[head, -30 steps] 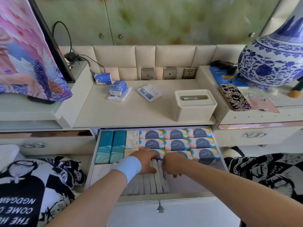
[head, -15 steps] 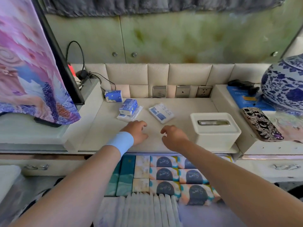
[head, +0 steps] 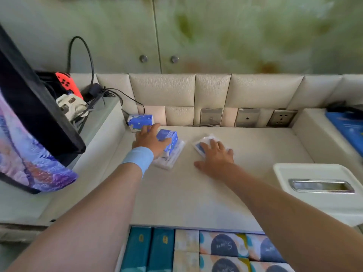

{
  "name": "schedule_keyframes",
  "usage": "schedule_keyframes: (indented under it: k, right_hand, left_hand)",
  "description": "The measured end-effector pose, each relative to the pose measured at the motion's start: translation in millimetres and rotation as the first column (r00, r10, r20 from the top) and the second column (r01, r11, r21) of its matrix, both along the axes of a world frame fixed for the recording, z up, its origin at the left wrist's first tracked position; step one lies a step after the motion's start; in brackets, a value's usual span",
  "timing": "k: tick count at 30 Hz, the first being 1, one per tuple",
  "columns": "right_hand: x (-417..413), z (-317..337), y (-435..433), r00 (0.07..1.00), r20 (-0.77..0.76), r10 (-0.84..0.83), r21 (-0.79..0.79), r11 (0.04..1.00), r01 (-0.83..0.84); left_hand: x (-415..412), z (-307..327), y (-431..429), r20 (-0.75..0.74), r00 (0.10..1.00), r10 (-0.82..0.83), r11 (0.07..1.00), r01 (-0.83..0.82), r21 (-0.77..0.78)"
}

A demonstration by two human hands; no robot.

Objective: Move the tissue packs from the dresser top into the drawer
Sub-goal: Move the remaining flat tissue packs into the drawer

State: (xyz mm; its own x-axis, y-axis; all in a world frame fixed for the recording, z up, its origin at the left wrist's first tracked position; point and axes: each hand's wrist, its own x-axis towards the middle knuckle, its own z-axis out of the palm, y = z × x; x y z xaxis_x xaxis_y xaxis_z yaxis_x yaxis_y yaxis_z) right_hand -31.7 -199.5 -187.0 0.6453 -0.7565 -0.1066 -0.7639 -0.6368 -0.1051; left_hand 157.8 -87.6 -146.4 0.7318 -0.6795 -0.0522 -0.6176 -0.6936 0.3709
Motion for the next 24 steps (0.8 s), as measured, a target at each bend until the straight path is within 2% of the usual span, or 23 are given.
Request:
schedule_keyframes:
  k: [4,9,14,17,22,24]
  right_hand:
    - [13.7,4.4,-12.2,1.0,0.021,-0.001,-0.003,1.0,0.001]
    - [13.0,6.1,-5.7,0.998,0.065,-0.017,0.082,0.997,0.011]
    - [-9.9,17.1,11.3,0.999,0.051,-0.005,0.168,0.986,-0.003]
    - [-33.7,24.7,27.1,1.0,0.002,0.019,0.215,0.976,-0.019]
    - [-72.1,40.8,46.4,0.999,-0.023,0.035,0.302,0.953,-0.027]
    - [-83.9,47.2,54.9,0.999,0.035,-0.015,0.357,0.934,0.002]
  left_hand:
    - [-2.5,-8.8,-20.3,-0.24,0.965,0.109,0.988,-0.079,0.131]
    - [-16.2,-3.1,-26.4,-0.262,0.963,0.056,0.984,-0.008,0.18]
    - [-42.0,7.3,0.8,-0.31,0.949,0.066,0.993,-0.032,0.114]
    - [-55.1,5.5,18.7,-0.359,0.932,0.044,0.992,0.001,0.125]
    - [-77.4,13.8,50.8,-0.57,0.821,-0.028,0.998,0.056,0.032]
    - [-87.5,14.9,62.7,-0.601,0.798,-0.047,0.996,0.081,0.028]
